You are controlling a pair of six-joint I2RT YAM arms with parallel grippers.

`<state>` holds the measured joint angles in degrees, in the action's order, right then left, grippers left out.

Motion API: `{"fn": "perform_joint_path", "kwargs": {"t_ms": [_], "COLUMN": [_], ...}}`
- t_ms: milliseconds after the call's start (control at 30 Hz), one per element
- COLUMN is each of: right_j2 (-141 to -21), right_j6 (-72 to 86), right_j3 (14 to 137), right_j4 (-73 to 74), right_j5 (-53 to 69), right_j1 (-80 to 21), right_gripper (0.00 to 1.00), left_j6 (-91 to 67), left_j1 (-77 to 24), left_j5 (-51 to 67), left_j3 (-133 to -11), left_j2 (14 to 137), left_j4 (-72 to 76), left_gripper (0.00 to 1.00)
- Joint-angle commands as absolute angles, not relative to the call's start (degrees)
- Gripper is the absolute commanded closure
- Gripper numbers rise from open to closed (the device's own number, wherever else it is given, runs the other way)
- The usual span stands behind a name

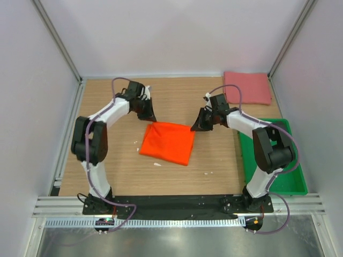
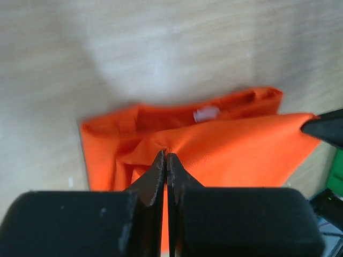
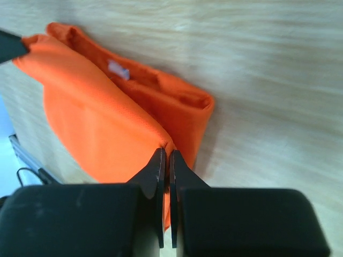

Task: Fold and stack the t-shirts
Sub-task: Fold the tshirt

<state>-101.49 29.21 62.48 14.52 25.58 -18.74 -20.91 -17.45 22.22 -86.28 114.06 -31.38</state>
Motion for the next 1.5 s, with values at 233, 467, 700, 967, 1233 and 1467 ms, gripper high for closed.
{"fn": "perform_joint_path", "kwargs": {"t_ms": [233,467,700,967,1233,1467], "right_j2": [-84.1,-77.2,-75.5,-79.4,-89.8,-105.5], "right_j6": [32.9,35.2,34.9,36.1,32.7,28.4], "right_j3": [61.6,58.9,58.0,57.9,63.0,71.8], "right_j4": [18.6,20.0,21.5,19.1,17.2,12.3], "right_j5": [27.0,25.3,22.3,17.6,19.9,24.4], "right_j1": [-27.6,-30.8,-30.9,-29.7,-23.5,-16.8], "right_gripper": [0.98,0.99,0.99,0.99,0.98,0.94], "left_j6": [-30.7,-34.8,-33.5,-29.0,-27.2,-24.2], "left_j1": [-17.7,-17.8,-17.7,-17.1,-15.9,-15.1], "left_j5": [18.0,15.6,15.7,15.0,18.0,14.3], "left_j3": [-66.4,-57.1,-58.1,-66.3,-76.5,-86.2], "left_j2": [79.1,66.4,70.0,81.5,96.7,110.1], "left_j4": [-35.1,-38.2,-35.7,-35.2,-35.2,-33.3], "left_gripper": [1.00,1.00,1.00,1.00,1.00,0.88]}}
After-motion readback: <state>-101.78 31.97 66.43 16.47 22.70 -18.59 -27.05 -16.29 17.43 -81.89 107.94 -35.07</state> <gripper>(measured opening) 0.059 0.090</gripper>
